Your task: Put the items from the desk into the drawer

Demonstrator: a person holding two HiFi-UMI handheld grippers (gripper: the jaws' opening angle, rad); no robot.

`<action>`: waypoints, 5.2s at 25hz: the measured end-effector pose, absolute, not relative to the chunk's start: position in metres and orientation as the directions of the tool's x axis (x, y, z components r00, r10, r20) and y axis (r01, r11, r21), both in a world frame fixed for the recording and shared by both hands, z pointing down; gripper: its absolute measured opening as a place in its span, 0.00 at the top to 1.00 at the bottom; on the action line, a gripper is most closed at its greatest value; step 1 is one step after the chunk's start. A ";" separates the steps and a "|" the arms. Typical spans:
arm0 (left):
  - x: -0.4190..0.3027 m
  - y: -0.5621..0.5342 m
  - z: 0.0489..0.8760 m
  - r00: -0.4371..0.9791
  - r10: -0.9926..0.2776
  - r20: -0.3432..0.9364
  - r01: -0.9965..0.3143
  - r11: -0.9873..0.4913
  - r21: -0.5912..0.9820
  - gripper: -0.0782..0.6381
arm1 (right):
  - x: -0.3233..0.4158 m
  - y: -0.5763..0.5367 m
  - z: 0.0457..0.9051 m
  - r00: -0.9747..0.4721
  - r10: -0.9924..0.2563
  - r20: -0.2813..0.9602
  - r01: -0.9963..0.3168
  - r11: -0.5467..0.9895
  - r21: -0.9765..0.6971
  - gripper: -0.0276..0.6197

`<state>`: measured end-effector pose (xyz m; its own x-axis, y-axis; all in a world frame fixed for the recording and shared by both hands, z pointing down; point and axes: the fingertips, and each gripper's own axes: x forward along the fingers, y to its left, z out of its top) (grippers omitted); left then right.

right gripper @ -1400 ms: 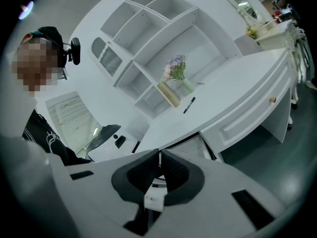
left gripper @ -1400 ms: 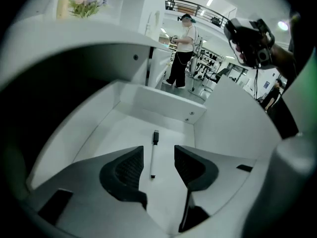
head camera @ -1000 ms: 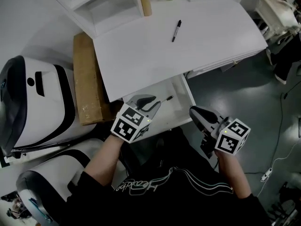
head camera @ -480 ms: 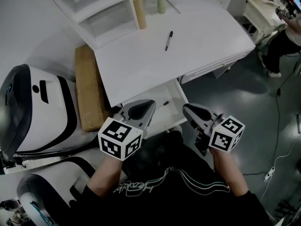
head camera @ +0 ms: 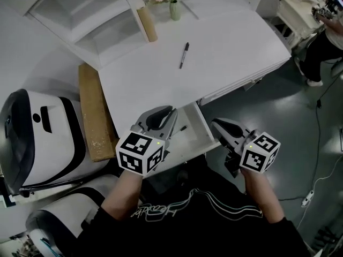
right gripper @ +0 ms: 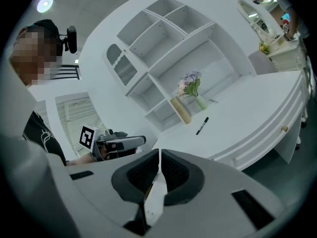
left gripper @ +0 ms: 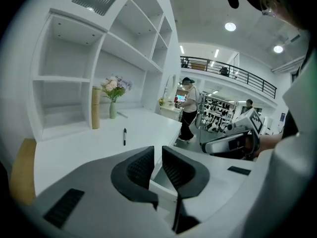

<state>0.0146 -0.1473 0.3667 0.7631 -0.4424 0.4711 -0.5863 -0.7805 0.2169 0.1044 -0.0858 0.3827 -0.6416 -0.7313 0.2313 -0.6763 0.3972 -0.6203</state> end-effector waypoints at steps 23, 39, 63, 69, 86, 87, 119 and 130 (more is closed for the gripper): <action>0.125 -0.384 0.504 0.484 -0.470 0.738 -0.756 -0.649 0.082 0.62 | 0.231 -0.184 0.442 -0.615 -0.737 0.281 -0.669 0.298 -0.681 0.89; 0.126 -0.398 0.538 0.428 -0.415 0.803 -0.780 -0.619 0.096 0.81 | 0.245 -0.185 0.454 -0.592 -0.748 0.301 -0.674 0.255 -0.693 0.89; 0.001 -0.238 0.405 0.653 -0.470 0.594 -0.706 -0.662 0.251 0.81 | 0.116 -0.108 0.402 -0.662 -0.708 0.245 -0.658 0.394 -0.641 0.89; -0.052 -0.164 0.396 0.680 -0.465 0.567 -0.687 -0.674 0.271 0.81 | 0.072 -0.068 0.399 -0.685 -0.690 0.236 -0.646 0.424 -0.635 0.89; -0.076 -0.073 0.521 0.591 -0.267 0.761 -0.533 -0.838 0.120 0.81 | 0.063 -0.040 0.419 -0.688 -0.675 0.268 -0.645 0.398 -0.652 0.89; -0.075 -0.076 0.533 0.573 -0.263 0.776 -0.536 -0.837 0.113 0.81 | 0.069 -0.042 0.421 -0.684 -0.677 0.272 -0.647 0.391 -0.655 0.89; -0.064 -0.126 0.707 0.396 -0.106 0.912 -0.613 -0.770 0.177 0.61 | 0.122 -0.120 0.473 -0.686 -0.625 0.372 -0.657 0.312 -0.687 0.89; -0.104 -0.098 0.550 0.554 -0.297 0.778 -0.621 -0.770 0.149 0.69 | 0.055 -0.074 0.432 -0.714 -0.625 0.314 -0.637 0.396 -0.662 0.89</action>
